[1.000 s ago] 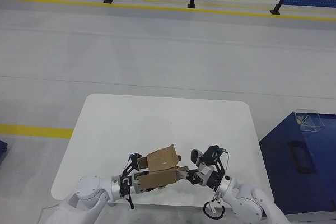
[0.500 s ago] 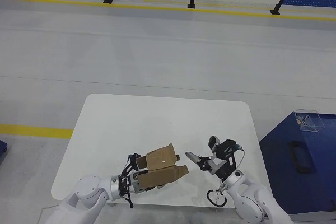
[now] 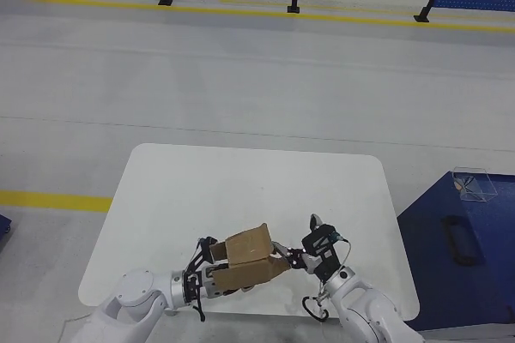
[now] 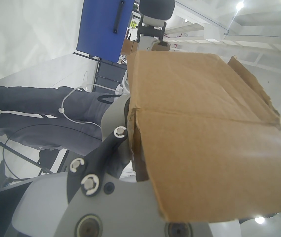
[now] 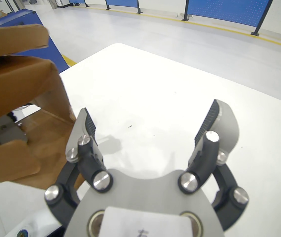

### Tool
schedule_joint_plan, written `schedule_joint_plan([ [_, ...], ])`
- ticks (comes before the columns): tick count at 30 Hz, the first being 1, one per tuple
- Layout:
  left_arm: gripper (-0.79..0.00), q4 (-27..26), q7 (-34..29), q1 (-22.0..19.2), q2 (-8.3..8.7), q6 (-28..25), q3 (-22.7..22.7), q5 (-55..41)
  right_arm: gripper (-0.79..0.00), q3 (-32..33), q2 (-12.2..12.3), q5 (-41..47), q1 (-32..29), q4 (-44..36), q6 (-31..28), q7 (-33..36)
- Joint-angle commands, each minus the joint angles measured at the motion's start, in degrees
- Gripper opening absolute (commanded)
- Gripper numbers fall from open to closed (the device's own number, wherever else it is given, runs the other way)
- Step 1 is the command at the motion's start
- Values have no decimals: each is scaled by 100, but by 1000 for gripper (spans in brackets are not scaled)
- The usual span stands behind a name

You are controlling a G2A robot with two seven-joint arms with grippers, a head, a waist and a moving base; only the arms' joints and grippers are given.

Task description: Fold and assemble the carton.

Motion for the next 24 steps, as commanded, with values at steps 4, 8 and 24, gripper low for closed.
schedule_joint_plan([
  [4, -785, 63, 52, -35, -12, 45, 1, -37, 0, -141, -9, -178, -106, -148, -114, 94],
  [8, -785, 65, 42, -54, -16, 74, -4, -34, 0, -266, -41, -320, -57, -141, 0, 97],
  [24, -785, 183, -258, -75, -29, -48, -136, -417, 0, 670, -7, 571, -270, 110, -93, 318],
])
